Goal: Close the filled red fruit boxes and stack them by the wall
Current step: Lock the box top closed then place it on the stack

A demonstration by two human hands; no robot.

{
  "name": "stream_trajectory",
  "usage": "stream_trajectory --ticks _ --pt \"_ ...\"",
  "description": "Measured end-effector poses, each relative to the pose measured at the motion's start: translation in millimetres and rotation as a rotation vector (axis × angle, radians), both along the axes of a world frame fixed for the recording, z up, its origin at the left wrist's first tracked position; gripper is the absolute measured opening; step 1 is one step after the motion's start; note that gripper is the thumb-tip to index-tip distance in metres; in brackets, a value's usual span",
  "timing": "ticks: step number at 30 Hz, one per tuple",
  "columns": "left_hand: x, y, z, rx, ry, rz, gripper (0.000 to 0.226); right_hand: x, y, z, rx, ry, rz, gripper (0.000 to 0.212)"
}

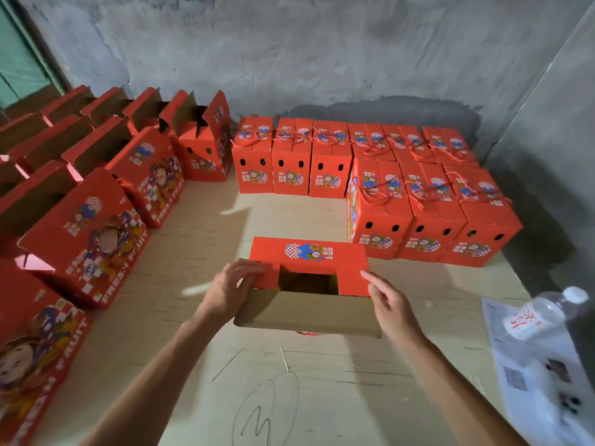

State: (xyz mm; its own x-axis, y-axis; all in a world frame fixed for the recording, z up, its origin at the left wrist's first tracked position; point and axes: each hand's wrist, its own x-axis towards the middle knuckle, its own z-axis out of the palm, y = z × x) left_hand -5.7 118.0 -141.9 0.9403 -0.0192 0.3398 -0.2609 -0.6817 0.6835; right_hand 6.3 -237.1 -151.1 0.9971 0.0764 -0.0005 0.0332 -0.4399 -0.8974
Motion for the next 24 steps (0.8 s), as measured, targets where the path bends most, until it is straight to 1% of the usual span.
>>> stream_trajectory --ticks 2,3,4,5,6,7,8,10,13,14,16,18,20,21,23,24 --pt "-6 17 3 -0.042 0.05 -0.086 0.066 -3 -20 -2 -0.098 0.067 0.133 0.055" --pt "-9 24 5 -0.031 0.083 -0.112 0.074 -3 -28 2 -0.167 0.1 0.208 0.064" --pt "-11 29 6 0.006 0.117 -0.145 0.075 -1 -34 8 -0.238 0.117 0.269 0.069" --pt "-14 33 5 0.064 0.129 -0.183 0.068 2 -36 14 -0.312 0.097 0.317 0.068" --pt "-17 35 4 0.124 0.112 -0.226 0.06 4 -38 17 -0.396 0.062 0.351 0.069" --pt "-19 36 1 0.162 0.093 -0.256 0.058 6 -37 20 -0.461 0.045 0.362 0.075" --pt "-20 35 -1 0.17 0.084 -0.26 0.061 7 -35 21 -0.479 0.053 0.351 0.08" --pt "-21 27 2 0.115 0.091 -0.195 0.061 4 -30 19 -0.404 0.06 0.259 0.083" --pt "-18 10 6 0.065 0.054 -0.018 0.053 -2 -10 14 -0.242 0.018 0.05 0.063" --pt "-15 5 6 0.057 0.049 0.04 0.055 -1 -3 14 -0.214 0.011 -0.008 0.061" --pt "-9 -4 5 0.059 0.068 0.174 0.062 1 6 18 -0.195 -0.008 -0.112 0.068" --pt "-2 -16 6 0.064 0.116 0.338 0.064 5 15 21 -0.226 -0.036 -0.197 0.072" --pt "4 -29 5 0.055 0.147 0.444 0.064 10 25 20 -0.285 -0.061 -0.263 0.062" --pt "6 -34 4 0.024 0.158 0.448 0.068 12 30 18 -0.314 -0.095 -0.286 0.056" --pt "8 -41 4 -0.023 0.185 0.426 0.089 18 39 13 -0.373 -0.208 -0.258 0.056" --pt "10 -43 4 0.031 0.177 0.415 0.085 22 44 10 -0.426 -0.294 -0.201 0.055"
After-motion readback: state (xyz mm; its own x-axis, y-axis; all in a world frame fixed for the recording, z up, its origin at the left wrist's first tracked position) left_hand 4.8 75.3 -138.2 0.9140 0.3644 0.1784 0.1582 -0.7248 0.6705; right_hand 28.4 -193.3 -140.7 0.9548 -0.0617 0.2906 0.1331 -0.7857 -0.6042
